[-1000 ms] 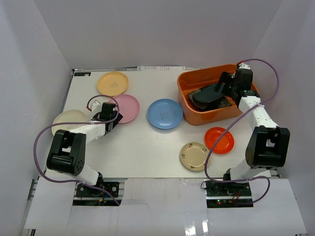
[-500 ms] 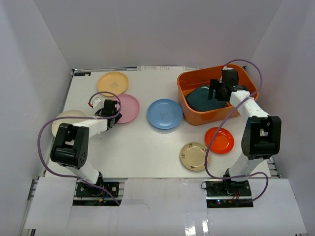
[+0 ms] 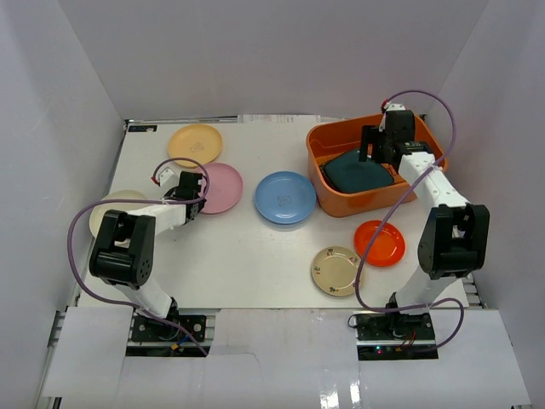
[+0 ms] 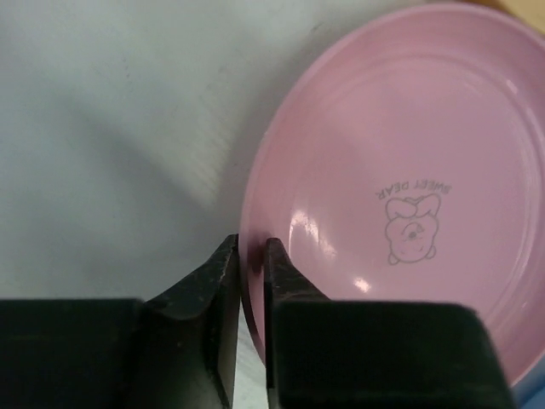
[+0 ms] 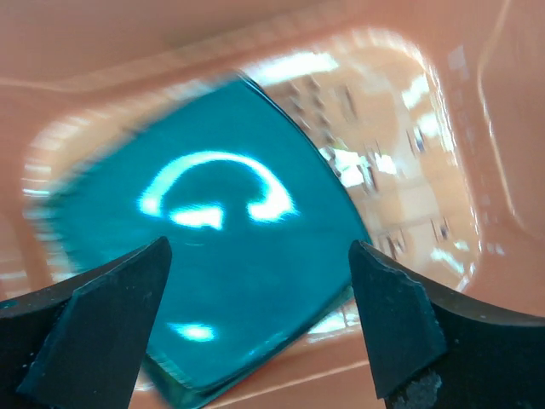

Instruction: Place the plates into the plastic bin on the countertop

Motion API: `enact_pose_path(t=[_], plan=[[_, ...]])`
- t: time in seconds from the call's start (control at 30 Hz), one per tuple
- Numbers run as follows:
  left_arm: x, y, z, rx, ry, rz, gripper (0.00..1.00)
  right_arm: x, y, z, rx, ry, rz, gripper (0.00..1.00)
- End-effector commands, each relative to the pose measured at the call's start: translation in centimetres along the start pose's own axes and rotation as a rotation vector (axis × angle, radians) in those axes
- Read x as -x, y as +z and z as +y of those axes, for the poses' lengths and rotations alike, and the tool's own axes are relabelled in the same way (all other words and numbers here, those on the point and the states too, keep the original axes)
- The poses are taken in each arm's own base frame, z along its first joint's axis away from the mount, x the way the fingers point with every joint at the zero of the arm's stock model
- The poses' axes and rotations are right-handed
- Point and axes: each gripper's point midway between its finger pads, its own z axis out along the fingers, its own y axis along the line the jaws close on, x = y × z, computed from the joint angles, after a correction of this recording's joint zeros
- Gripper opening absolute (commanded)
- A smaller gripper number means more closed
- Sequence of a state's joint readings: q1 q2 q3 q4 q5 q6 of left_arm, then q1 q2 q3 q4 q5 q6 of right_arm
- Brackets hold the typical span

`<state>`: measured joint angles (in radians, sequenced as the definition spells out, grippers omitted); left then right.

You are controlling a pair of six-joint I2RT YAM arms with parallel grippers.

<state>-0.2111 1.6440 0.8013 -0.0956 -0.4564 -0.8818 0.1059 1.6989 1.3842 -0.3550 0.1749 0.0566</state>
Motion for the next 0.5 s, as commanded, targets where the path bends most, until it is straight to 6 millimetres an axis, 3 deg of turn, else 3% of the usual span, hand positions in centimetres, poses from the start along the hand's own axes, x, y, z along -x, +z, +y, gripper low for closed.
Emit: enact_pose_path(t=[0.0, 0.07, 0.1, 0.13, 0.17, 0.23, 0.27, 0.33, 0.37, 0.47], plan=[[-0.7, 0.4, 0.9, 0.033, 0.024, 0.027, 0.17, 8.8, -6.8, 4.8, 0.191, -0.029, -0.313, 0.91], [-0.7, 0.2, 1.0, 0.032, 0.024, 0.030, 0.07, 9.3, -8.7, 7.4, 0.255, -0.075, -0.350, 0.97], [-0.7, 0.1, 1.1, 0.034, 0.026, 0.033, 0.00, 9.2, -10.8, 10.3, 0.329, -0.117, -0.381, 1.00], [-0.8, -0.1, 1.1, 0.032, 0.025, 0.039, 0.00, 8.0, -11.2, 12.2, 0.390, -0.153, -0.379, 0.89], [-0.5, -0.7, 0.9, 0.019, 0.019, 0.035, 0.00, 6.6, -12.9, 16.1, 0.521, -0.202, -0.378, 0.81], [-0.5, -1.4, 1.4, 0.009, 0.021, 0.034, 0.00, 4.5, -14.9, 19.9, 0.658, -0.309, -0.391, 0.64], [0.5, -2.5, 1.0, -0.020, 0.006, 0.008, 0.00, 1.6, -16.2, 23.3, 0.778, -0.383, -0.365, 0.61], [0.9, -3.7, 1.4, -0.040, -0.001, -0.001, 0.00, -1.2, -16.2, 25.7, 0.825, -0.502, -0.340, 0.52], [2.1, -5.3, 0.7, -0.089, -0.024, -0.028, 0.00, -3.2, -16.5, 27.3, 0.855, -0.558, -0.312, 0.52], [3.5, -7.9, 0.3, -0.160, -0.040, -0.056, 0.00, -6.7, -14.0, 28.7, 0.834, -0.648, -0.217, 0.57]])
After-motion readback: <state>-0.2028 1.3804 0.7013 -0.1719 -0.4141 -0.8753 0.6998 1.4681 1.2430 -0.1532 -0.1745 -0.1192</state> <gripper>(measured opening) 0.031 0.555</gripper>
